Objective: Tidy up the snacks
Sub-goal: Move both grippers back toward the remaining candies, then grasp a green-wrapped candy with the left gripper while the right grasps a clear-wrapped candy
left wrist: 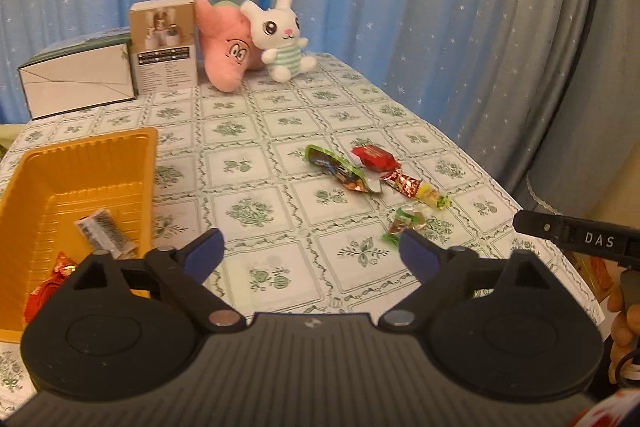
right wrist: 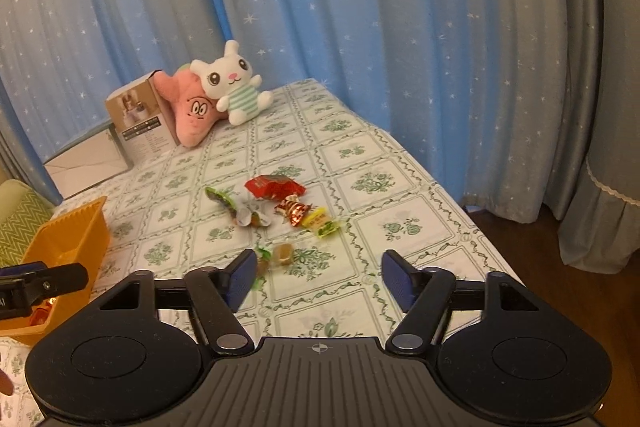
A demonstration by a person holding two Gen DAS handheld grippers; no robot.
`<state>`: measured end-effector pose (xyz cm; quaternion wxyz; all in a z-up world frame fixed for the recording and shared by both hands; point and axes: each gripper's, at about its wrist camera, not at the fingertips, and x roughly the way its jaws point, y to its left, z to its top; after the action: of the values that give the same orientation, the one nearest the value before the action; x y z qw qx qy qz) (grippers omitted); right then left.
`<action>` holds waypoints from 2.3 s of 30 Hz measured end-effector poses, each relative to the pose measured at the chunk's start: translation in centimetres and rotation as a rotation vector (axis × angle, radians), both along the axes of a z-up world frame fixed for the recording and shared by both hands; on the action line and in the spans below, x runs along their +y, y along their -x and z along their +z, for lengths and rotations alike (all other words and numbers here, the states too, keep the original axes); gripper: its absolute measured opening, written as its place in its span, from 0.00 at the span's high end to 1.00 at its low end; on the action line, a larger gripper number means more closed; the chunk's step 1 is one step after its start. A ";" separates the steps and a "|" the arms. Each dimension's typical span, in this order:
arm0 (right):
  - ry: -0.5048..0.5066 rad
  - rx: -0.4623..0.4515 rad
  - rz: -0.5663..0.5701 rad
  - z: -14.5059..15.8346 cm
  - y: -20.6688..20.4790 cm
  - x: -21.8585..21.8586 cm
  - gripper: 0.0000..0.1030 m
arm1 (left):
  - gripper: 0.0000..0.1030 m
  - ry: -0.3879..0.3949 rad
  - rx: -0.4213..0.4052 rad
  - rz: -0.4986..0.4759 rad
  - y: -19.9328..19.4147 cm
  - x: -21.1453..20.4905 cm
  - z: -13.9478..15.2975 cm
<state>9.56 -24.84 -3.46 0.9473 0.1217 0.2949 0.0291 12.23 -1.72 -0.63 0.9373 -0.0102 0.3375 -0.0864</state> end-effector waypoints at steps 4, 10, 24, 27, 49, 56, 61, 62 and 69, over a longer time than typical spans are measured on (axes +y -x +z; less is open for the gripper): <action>0.010 0.005 0.004 -0.8 -0.3 -0.4 0.24 | 0.05 -0.012 -0.008 -0.028 -0.5 -0.8 -0.8; 0.009 0.022 -0.009 -1.8 -0.7 -1.1 0.24 | 0.05 -0.039 -0.024 -0.066 -1.6 -2.3 -2.2; 0.023 0.045 0.002 -2.7 -2.7 -1.8 0.24 | 0.05 -0.043 0.066 -0.157 -5.3 -5.0 -4.9; 0.044 0.080 -0.015 -3.3 -3.3 -2.1 0.24 | 0.05 -0.043 0.088 -0.160 -6.2 -5.2 -5.7; 0.000 0.161 -0.174 -4.9 -5.2 -3.3 0.24 | 0.57 -0.065 0.114 -0.360 -12.0 -8.4 -9.9; 0.007 0.164 -0.167 -5.0 -5.5 -2.8 0.24 | 0.82 -0.041 0.124 -0.361 -11.7 -8.0 -10.1; 0.008 0.158 -0.128 -5.2 -5.9 -2.0 0.24 | 0.82 -0.076 0.114 -0.257 -10.2 -5.8 -9.4; 0.004 0.155 -0.113 -5.2 -6.0 -1.8 0.24 | 0.82 -0.084 0.114 -0.222 -9.9 -5.2 -9.3; -0.095 0.137 0.011 -5.8 -8.3 0.7 0.24 | 0.82 -0.074 0.117 -0.077 -8.3 -1.8 -9.7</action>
<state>17.86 -24.12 -9.26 0.9178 0.1664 0.3582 0.0399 20.55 -3.49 -10.36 0.9116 0.0324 0.3950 -0.1092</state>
